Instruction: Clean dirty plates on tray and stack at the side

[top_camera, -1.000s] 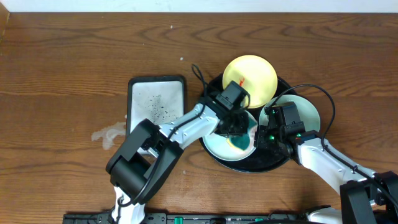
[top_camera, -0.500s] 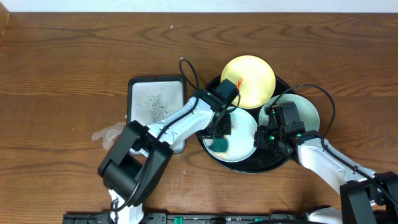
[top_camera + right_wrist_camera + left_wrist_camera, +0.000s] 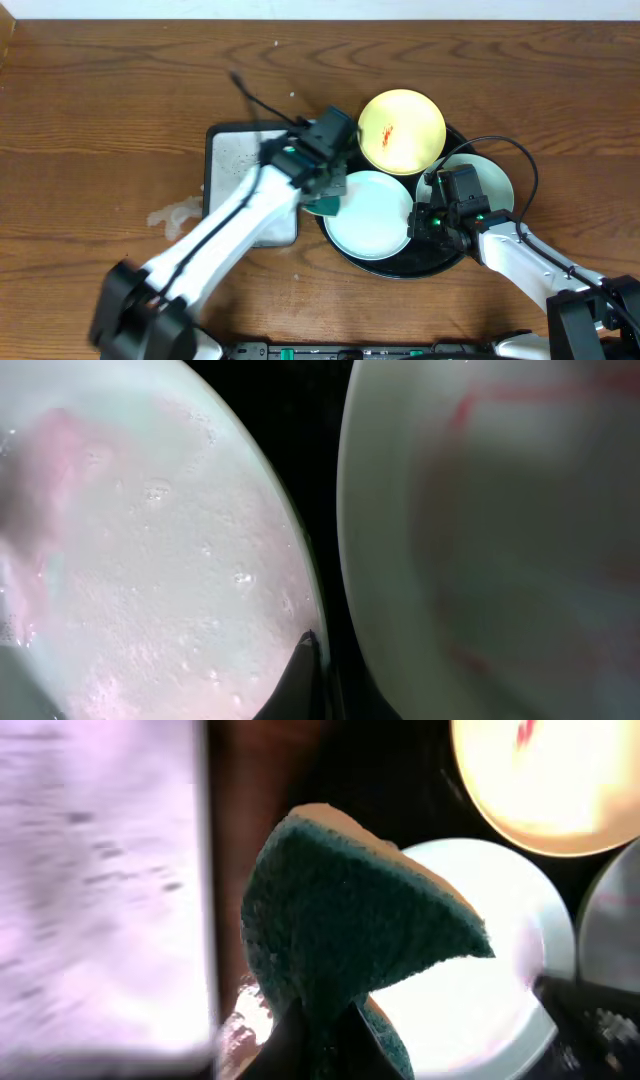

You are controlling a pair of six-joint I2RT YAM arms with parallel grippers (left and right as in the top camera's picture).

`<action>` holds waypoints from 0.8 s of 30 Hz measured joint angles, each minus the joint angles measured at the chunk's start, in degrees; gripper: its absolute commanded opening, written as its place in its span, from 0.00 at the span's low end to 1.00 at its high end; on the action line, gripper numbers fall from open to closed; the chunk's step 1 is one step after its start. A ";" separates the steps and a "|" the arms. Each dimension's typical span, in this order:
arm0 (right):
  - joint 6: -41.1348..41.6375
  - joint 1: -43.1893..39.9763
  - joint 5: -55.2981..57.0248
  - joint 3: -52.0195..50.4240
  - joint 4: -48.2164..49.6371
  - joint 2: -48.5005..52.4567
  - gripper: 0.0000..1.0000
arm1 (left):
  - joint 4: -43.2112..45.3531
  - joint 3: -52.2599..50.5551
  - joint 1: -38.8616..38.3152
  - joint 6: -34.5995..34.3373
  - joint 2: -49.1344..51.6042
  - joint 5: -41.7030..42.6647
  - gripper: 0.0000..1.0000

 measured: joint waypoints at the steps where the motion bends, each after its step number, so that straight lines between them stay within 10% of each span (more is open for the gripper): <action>1: -0.02 0.00 0.02 0.04 -0.11 0.00 0.01 | -1.40 0.00 1.29 0.37 -2.05 0.02 0.07; 13: -2.93 0.04 6.99 8.55 -21.53 -2.29 0.01 | -2.73 -6.58 22.69 8.22 -4.70 -0.15 0.08; 24: -7.78 9.20 24.41 21.31 -33.44 -12.46 0.01 | -1.29 -8.46 25.86 13.55 -5.90 6.08 0.54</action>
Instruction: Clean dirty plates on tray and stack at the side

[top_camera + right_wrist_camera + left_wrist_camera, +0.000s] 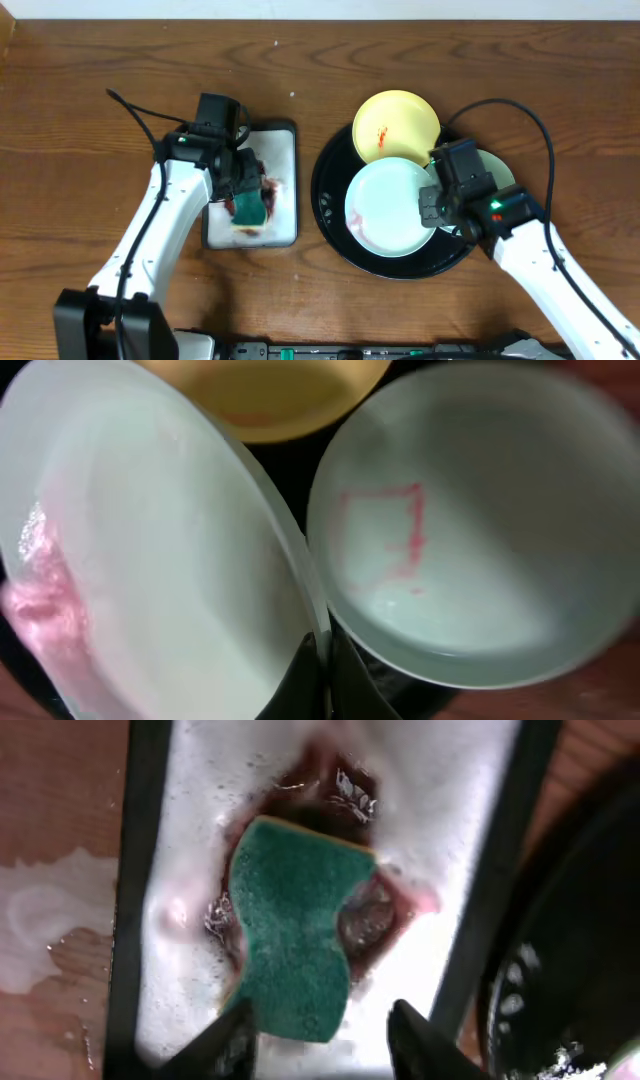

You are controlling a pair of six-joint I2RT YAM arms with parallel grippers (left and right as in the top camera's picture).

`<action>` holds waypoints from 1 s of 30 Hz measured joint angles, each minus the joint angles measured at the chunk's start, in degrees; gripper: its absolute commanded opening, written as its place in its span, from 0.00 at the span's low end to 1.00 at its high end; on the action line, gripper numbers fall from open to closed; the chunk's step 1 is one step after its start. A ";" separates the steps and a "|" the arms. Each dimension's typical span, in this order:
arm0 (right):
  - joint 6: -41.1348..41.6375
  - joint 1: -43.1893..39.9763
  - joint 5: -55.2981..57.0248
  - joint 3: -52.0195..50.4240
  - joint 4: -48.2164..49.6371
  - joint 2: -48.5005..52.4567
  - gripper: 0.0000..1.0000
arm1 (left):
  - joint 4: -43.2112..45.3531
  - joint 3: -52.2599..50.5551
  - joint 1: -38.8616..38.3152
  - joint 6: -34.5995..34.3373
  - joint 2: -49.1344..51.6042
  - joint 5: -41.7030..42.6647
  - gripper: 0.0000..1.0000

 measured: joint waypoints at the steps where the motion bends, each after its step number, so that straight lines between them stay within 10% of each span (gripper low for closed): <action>1: -0.17 1.22 1.92 0.39 -0.55 -0.39 0.01 | -0.15 0.00 0.00 0.13 -0.85 0.33 0.58; 12: -0.81 18.88 29.46 0.92 -3.28 -0.74 0.01 | -2.64 0.00 0.00 0.85 -11.85 1.27 0.83; 30: -4.09 36.52 52.94 5.44 -5.88 -0.74 0.01 | -2.99 0.00 0.00 0.85 -12.26 1.49 0.83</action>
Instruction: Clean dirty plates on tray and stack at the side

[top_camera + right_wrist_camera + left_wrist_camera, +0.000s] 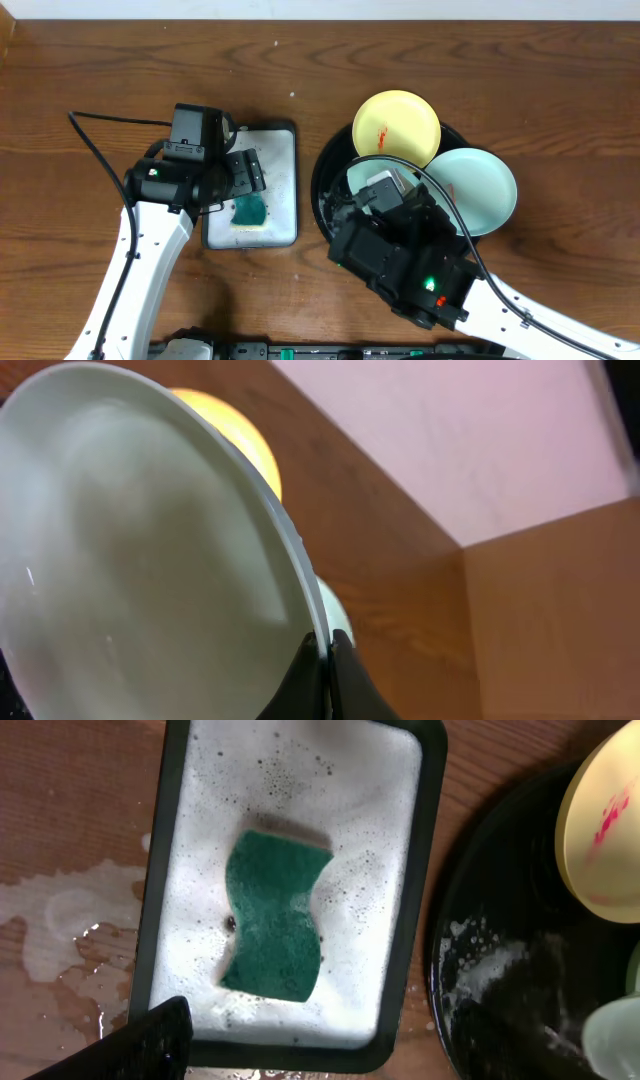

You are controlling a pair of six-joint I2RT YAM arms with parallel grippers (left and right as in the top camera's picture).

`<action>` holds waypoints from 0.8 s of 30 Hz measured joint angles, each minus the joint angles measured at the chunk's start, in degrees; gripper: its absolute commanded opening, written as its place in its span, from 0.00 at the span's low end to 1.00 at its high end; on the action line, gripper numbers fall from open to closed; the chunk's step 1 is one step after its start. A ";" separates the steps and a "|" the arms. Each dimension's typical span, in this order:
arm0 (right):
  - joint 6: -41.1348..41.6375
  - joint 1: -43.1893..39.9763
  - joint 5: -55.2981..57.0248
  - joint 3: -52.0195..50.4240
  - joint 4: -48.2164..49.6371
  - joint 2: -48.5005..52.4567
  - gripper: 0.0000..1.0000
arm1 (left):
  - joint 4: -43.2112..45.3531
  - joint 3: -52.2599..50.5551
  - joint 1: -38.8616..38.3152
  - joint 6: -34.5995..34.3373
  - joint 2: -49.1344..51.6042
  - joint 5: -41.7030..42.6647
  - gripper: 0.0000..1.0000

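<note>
My right gripper [322, 648] is shut on the rim of a white plate [150, 560], held tilted on edge. In the overhead view my raised right arm [405, 255] covers that plate. Behind it a yellow plate [398, 128] with a red smear and a pale green plate [472, 190] rest on the round black tray [328, 175]. The green sponge [275, 915] lies loose in the foamy rectangular tray [405, 960]. My left gripper [245, 178] hangs open above it, with only one of its fingers [150, 1035] showing in the left wrist view.
A wet puddle [60, 920] spreads on the wood left of the foam tray. The left arm's cable [110, 122] trails over the table's back left. Suds [480, 960] lie on the black tray's floor.
My right gripper has raised the white plate off the black tray and stood it on edge; its pink smear no longer shows. The left gripper has drawn back from the sponge.
First my left gripper held the sponge by the white plate on the black tray, with my right gripper shut on that plate's rim. Then the sponge lay released in the foam tray and the plate was tilted. Now the plate is held high.
</note>
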 measured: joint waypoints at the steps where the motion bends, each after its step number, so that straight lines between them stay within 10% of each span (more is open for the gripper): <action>1: -0.33 0.28 0.59 0.52 -0.02 0.00 0.01 | 0.00 0.00 0.00 0.00 0.00 0.00 0.83; 24: -5.16 0.87 2.43 1.99 -1.79 0.00 0.01 | 0.00 0.00 0.00 0.02 0.00 0.00 0.84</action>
